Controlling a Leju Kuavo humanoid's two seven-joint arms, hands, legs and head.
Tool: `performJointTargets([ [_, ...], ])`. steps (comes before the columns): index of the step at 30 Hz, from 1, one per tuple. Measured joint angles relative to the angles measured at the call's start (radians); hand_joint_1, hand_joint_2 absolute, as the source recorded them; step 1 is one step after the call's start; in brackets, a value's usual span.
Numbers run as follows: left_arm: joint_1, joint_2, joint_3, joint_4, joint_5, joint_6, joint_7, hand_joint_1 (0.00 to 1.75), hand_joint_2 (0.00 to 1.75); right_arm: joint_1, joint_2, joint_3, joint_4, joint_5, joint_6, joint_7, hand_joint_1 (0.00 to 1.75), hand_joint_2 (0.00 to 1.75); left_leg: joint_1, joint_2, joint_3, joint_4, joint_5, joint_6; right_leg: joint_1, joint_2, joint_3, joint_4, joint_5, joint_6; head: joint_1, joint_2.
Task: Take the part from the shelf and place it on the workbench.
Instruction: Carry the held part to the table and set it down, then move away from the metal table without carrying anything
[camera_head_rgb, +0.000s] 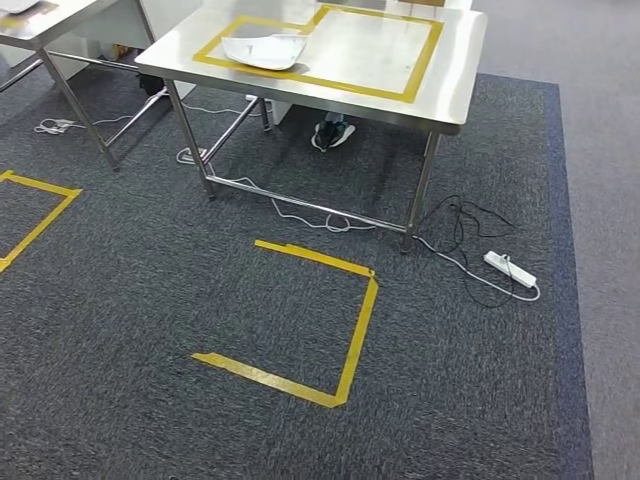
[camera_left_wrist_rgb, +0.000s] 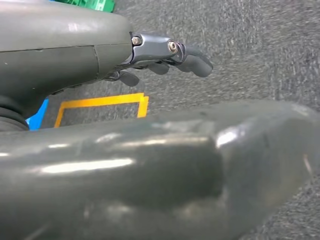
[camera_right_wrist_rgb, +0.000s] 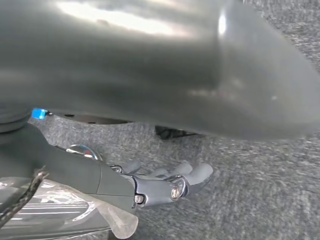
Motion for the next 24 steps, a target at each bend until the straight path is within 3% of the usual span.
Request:
performJointTargets([
  [1,-0.001,0.001,0.002,0.001,-0.001,0.001,-0.001,0.0,0.0,0.0,0.0,-0.002,0.0,0.0,0.001,0.0,0.0,0.0,0.0,0.0,-0.005,0.055,-0.018,-0.002,0.001,-0.001,-0.016,0.008,0.008,0.001,0.0,0.0],
  [2,-0.002,0.002,0.003,0.002,-0.003,0.002,-0.002,0.0,0.0,0.0,0.0,-0.003,0.0,0.0,0.002,0.0,0.0,0.0,0.0,0.0,0.004,0.08,-0.013,-0.003,0.001,-0.002,-0.032,0.018,0.014,0.003,0.0,0.0],
  [3,-0.003,0.002,0.005,0.004,-0.004,0.003,-0.003,0.0,0.0,0.0,0.0,-0.004,0.0,0.0,0.002,0.0,0.0,0.0,0.0,0.0,0.03,0.069,0.009,-0.002,0.0,-0.003,-0.049,0.03,0.019,0.005,0.001,0.0],
  [5,-0.005,0.004,0.009,0.005,-0.007,0.005,-0.005,0.0,0.0,0.0,0.0,-0.008,0.0,0.0,0.002,-0.001,0.0,0.0,0.0,-0.002,0.117,-0.04,0.045,0.004,0.001,-0.002,-0.08,0.055,0.023,0.01,0.0,0.0],
  [7,-0.007,0.005,0.016,0.006,-0.008,0.006,-0.006,0.0,0.0,0.0,0.0,-0.012,0.0,0.0,0.003,-0.002,0.0,0.0,-0.003,-0.004,0.181,-0.143,0.042,0.012,0.003,-0.001,-0.104,0.074,0.028,0.018,0.001,0.0],
  [11,-0.012,0.005,0.029,0.012,-0.006,0.007,-0.005,0.0,0.0,0.0,-0.001,-0.02,0.0,0.0,0.008,-0.005,0.0,0.0,-0.003,-0.004,0.186,-0.194,0.03,0.042,0.005,-0.001,-0.133,0.094,0.032,0.043,0.002,0.0],
  [13,-0.014,0.005,0.035,0.015,-0.006,0.007,-0.005,0.0,0.0,0.0,-0.002,-0.024,0.0,0.0,0.01,-0.007,0.0,0.0,-0.001,-0.001,0.174,-0.199,0.043,0.057,0.003,0.004,-0.168,0.163,-0.018,0.053,0.006,0.0],
  [15,-0.015,0.006,0.04,0.017,-0.008,0.007,-0.006,0.0,0.0,0.0,-0.002,-0.028,0.0,0.0,0.011,-0.008,0.0,0.0,-0.004,0.001,0.159,-0.199,0.055,0.063,0.0,0.007,-0.223,0.294,-0.091,0.061,0.009,0.0],
  [16,-0.015,0.006,0.042,0.018,-0.008,0.007,-0.006,0.0,0.0,0.001,-0.002,-0.03,0.001,0.0,0.011,-0.008,0.0,0.0,-0.005,0.001,0.151,-0.199,0.061,0.063,0.0,0.007,-0.241,0.346,-0.112,0.062,0.009,0.0],
  [17,-0.015,0.007,0.044,0.019,-0.009,0.007,-0.006,0.0,0.0,0.002,-0.002,-0.032,0.001,0.0,0.011,-0.008,0.0,0.0,-0.007,0.002,0.144,-0.198,0.067,0.063,0.0,0.007,-0.243,0.365,-0.115,0.061,0.009,0.0],
  [18,-0.015,0.007,0.045,0.021,-0.01,0.008,-0.006,0.0,0.0,0.002,-0.002,-0.034,0.001,0.0,0.011,-0.008,0.0,0.0,-0.009,0.002,0.138,-0.198,0.072,0.063,0.0,0.007,-0.225,0.345,-0.099,0.058,0.009,0.0],
  [20,-0.017,0.007,0.045,0.026,-0.012,0.01,-0.006,0.0,0.0,0.001,-0.002,-0.038,0.001,0.0,0.011,-0.009,0.0,0.0,-0.013,0.002,0.133,-0.198,0.08,0.063,0.004,0.006,-0.137,0.205,-0.04,0.043,0.009,0.0],
  [22,-0.019,0.006,0.045,0.032,-0.017,0.013,-0.006,0.0,0.0,-0.002,-0.005,-0.04,0.002,0.0,0.011,-0.009,0.0,0.0,-0.016,0.003,0.129,-0.197,0.087,0.057,0.01,0.004,-0.066,0.078,-0.009,0.024,0.009,0.0],
  [24,-0.021,0.007,0.045,0.038,-0.019,0.015,-0.006,0.0,0.0,-0.002,-0.008,-0.043,0.002,0.0,0.012,-0.01,0.0,0.0,-0.016,0.004,0.125,-0.196,0.091,0.048,0.013,0.004,-0.053,0.043,-0.007,0.017,0.008,0.0],
])
